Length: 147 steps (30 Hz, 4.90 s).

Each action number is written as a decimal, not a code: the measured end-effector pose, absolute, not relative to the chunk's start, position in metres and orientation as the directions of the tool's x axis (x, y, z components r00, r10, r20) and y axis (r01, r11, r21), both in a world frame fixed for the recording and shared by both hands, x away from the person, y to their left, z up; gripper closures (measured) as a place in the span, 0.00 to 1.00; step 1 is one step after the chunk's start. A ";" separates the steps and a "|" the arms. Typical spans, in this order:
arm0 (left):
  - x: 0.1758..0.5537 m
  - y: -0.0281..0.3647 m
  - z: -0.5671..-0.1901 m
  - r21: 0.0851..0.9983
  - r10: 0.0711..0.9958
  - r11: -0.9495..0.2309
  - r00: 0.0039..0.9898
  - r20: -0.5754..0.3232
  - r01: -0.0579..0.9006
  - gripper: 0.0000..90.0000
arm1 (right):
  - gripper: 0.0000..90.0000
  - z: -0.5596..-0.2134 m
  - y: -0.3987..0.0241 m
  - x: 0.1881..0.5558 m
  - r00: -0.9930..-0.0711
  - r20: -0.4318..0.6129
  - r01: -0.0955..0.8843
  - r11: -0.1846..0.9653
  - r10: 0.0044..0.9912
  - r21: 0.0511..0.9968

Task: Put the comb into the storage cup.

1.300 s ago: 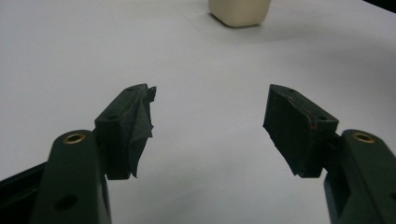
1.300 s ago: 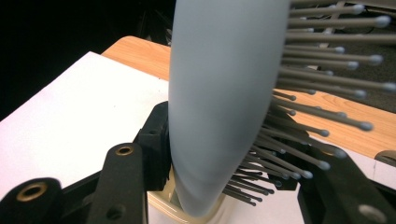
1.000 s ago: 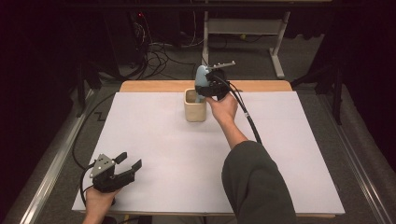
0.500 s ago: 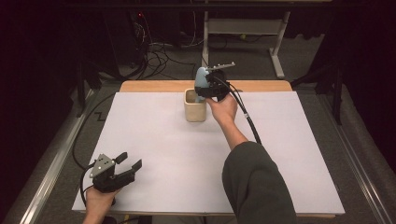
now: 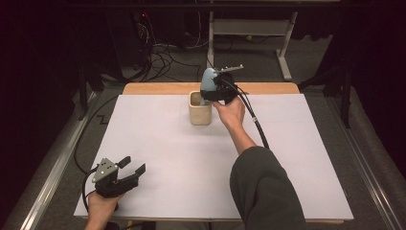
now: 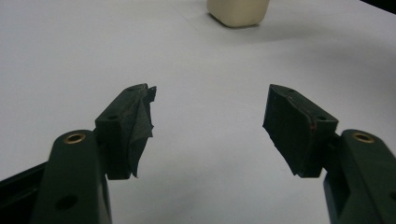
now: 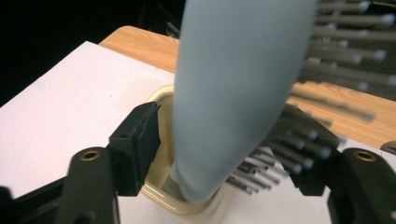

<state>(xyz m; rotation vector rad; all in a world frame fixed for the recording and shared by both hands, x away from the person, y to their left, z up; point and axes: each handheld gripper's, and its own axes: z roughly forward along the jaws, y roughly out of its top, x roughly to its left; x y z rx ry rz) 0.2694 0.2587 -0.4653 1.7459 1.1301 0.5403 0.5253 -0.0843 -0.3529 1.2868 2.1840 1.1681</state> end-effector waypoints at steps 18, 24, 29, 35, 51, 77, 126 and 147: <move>0.269 0.258 -0.465 0.885 0.872 -0.127 0.476 -0.115 0.447 0.36 | 0.33 -0.352 -0.096 0.514 -0.541 0.075 0.517 0.261 0.838 0.816; 0.269 0.258 -0.465 0.886 0.872 -0.127 0.475 -0.115 0.447 0.36 | 0.34 -0.352 -0.101 0.507 -0.545 0.067 0.497 0.257 0.836 0.829; 0.269 0.258 -0.466 0.885 0.873 -0.127 0.473 -0.114 0.447 0.36 | 0.34 -0.349 -0.106 0.502 -0.552 0.062 0.493 0.265 0.832 0.828; 0.269 0.258 -0.466 0.886 0.874 -0.125 0.472 -0.115 0.447 0.36 | 0.34 -0.348 -0.110 0.497 -0.557 0.053 0.474 0.265 0.829 0.840; 0.269 0.259 -0.466 0.884 0.879 -0.120 0.462 -0.117 0.453 0.36 | 0.35 -0.350 -0.133 0.481 -0.556 0.059 0.468 0.254 0.829 0.846; 0.270 0.260 -0.467 0.882 0.883 -0.104 0.452 -0.131 0.460 0.36 | 0.35 -0.349 -0.168 0.452 -0.559 0.062 0.442 0.235 0.827 0.866; 0.274 0.258 -0.467 0.880 0.885 -0.109 0.449 -0.126 0.462 0.36 | 0.36 -0.360 -0.245 0.402 -0.517 0.073 0.419 0.178 0.853 0.890; 0.273 0.259 -0.467 0.882 0.885 -0.108 0.448 -0.124 0.459 0.36 | 0.37 -0.363 -0.262 0.387 -0.509 0.077 0.407 0.161 0.857 0.899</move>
